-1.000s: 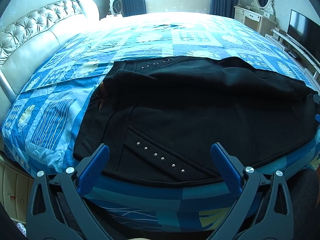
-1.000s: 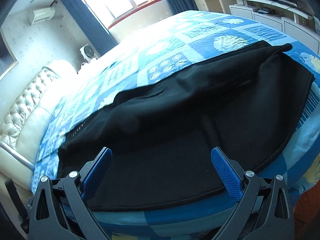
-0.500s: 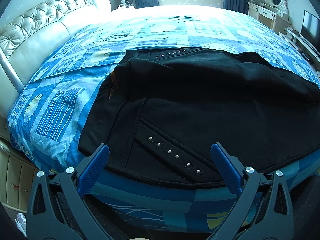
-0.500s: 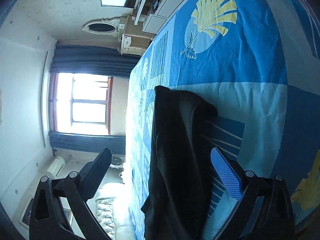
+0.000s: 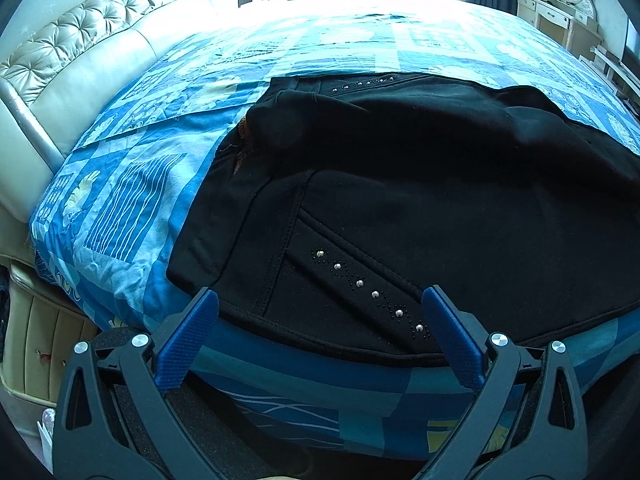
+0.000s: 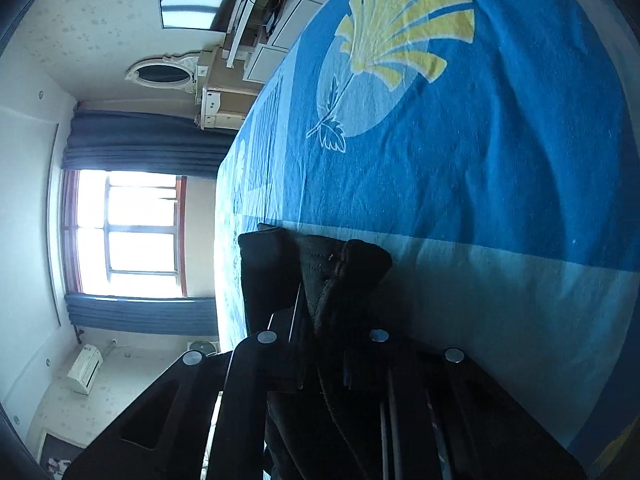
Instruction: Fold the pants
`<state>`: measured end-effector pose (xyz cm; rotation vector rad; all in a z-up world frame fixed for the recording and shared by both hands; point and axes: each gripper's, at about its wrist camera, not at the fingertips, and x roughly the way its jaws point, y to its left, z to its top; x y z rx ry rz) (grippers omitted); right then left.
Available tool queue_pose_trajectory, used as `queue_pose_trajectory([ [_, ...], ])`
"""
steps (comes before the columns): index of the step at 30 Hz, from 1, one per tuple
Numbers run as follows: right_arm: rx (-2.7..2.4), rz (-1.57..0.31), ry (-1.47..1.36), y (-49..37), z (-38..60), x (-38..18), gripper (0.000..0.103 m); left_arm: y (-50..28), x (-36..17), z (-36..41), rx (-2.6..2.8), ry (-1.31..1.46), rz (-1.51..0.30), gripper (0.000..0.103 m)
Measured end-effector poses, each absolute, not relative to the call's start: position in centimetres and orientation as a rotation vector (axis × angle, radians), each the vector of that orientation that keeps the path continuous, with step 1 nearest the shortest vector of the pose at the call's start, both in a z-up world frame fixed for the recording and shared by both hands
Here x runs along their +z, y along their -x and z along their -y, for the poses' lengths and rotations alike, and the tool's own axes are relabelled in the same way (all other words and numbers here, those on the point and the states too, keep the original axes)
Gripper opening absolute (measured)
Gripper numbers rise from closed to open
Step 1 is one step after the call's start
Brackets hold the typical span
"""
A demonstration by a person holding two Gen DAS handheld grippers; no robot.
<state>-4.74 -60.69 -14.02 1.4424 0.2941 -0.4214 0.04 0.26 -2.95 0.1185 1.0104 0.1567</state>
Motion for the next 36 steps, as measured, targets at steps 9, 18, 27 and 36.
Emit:
queue_pose_trajectory([
  [9, -0.593, -0.46, -1.114, 7.8, 62.6, -12.8, 0.008, -0.8, -3.0, 1.1, 0.133, -0.122, -0.998, 0.101],
  [18, -0.587, -0.4, -1.185, 11.1, 62.6, -13.7, 0.017, -1.9, -3.1, 0.5, 0.087, -0.056, -1.015, 0.101],
  [27, -0.654, -0.427, -0.974, 12.6, 59.3, -7.8, 0.054, -4.4, -3.1, -5.5, 0.01, -0.007, -1.066, 0.101],
  [36, 0.044, -0.656, -0.613, -5.2, 41.5, -2.9, 0.069, -12.9, -1.3, -11.8, -0.166, -0.077, -1.041, 0.101],
])
